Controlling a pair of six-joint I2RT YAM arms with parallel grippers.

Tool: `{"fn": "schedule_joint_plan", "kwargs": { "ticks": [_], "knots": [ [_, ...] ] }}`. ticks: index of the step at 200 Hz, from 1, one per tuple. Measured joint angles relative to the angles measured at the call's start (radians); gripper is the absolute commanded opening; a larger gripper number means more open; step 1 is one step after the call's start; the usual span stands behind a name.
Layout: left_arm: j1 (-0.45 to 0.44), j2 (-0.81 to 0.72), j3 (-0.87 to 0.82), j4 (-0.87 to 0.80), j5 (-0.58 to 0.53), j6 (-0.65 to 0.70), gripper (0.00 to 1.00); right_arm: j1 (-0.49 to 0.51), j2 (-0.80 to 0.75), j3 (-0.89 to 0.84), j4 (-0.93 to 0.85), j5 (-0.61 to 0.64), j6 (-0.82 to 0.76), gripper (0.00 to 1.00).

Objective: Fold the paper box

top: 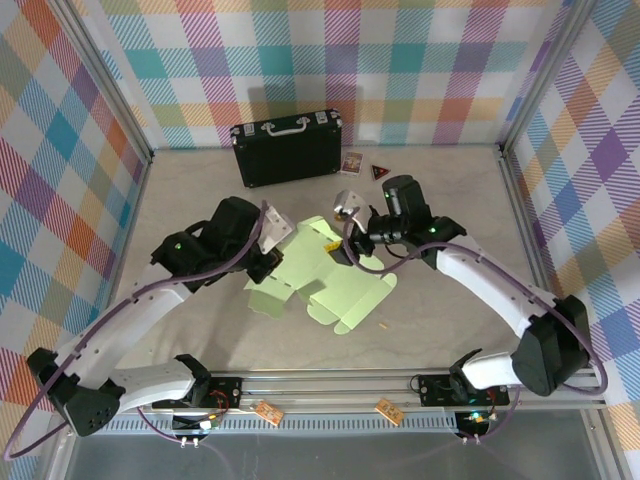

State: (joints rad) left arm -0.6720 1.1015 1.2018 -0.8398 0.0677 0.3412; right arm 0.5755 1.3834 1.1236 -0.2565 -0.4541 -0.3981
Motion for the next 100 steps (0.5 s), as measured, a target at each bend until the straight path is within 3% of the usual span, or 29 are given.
{"fn": "schedule_joint_plan", "kwargs": {
  "ticks": [23, 56, 100],
  "knots": [
    [0.000, -0.089, -0.060, 0.028, 0.071, 0.014, 0.00, -0.042, 0.071, 0.059, 0.021, 0.032, 0.044, 0.80],
    [0.000, -0.182, -0.112, 0.051, 0.127, 0.055, 0.00, -0.100, 0.177, 0.222, -0.015, -0.043, 0.059, 0.74],
    [-0.002, -0.122, -0.085, 0.024, 0.146, 0.100, 0.00, -0.108, 0.224, 0.296, -0.068, -0.215, 0.042, 0.76]
  ]
}}
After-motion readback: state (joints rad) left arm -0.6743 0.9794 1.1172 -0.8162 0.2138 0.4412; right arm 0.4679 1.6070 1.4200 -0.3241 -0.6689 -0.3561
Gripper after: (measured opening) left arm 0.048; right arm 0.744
